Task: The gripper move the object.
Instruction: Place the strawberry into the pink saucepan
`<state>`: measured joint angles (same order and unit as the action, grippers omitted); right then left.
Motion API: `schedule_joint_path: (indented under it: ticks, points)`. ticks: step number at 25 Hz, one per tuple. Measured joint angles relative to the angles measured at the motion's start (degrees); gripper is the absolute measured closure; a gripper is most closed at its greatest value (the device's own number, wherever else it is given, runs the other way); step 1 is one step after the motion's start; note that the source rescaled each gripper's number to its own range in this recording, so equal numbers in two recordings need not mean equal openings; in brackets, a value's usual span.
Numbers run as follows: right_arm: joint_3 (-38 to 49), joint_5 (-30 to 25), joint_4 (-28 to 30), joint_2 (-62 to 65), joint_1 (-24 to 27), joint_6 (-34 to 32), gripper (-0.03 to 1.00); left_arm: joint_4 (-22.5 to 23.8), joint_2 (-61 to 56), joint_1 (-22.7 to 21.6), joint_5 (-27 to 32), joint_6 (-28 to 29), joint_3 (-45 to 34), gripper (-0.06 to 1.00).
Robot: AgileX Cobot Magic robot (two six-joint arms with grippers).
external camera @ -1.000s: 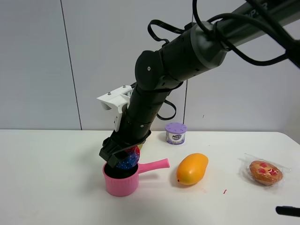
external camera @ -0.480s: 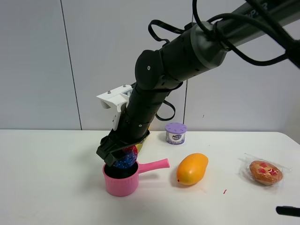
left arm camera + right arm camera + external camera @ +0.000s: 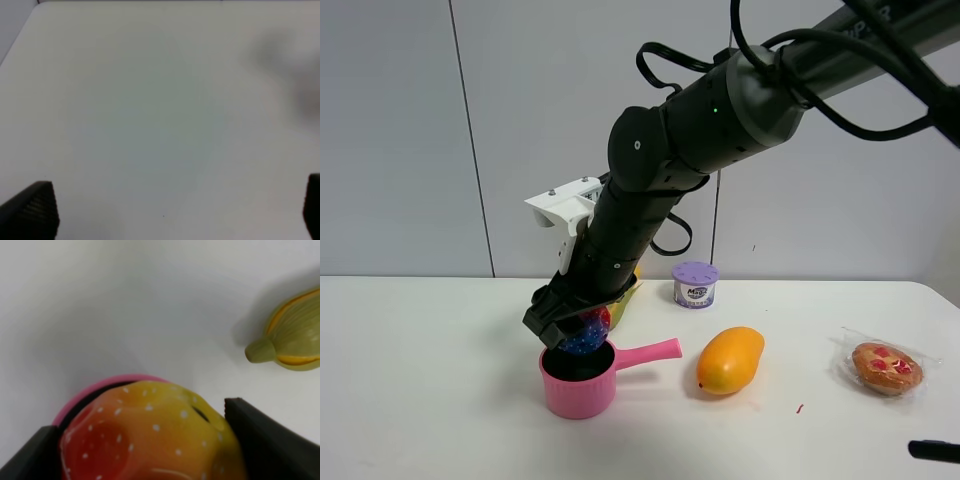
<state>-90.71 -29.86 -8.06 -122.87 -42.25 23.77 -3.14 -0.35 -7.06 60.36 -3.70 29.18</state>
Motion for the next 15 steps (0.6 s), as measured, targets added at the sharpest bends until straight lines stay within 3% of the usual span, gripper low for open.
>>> schedule_joint_path:
  ticks: [15]
  points:
    - [0.0,-0.4,-0.3,0.0,0.0,0.0,0.96,0.0,0.0,0.0,0.0,0.0,0.0,-0.06]
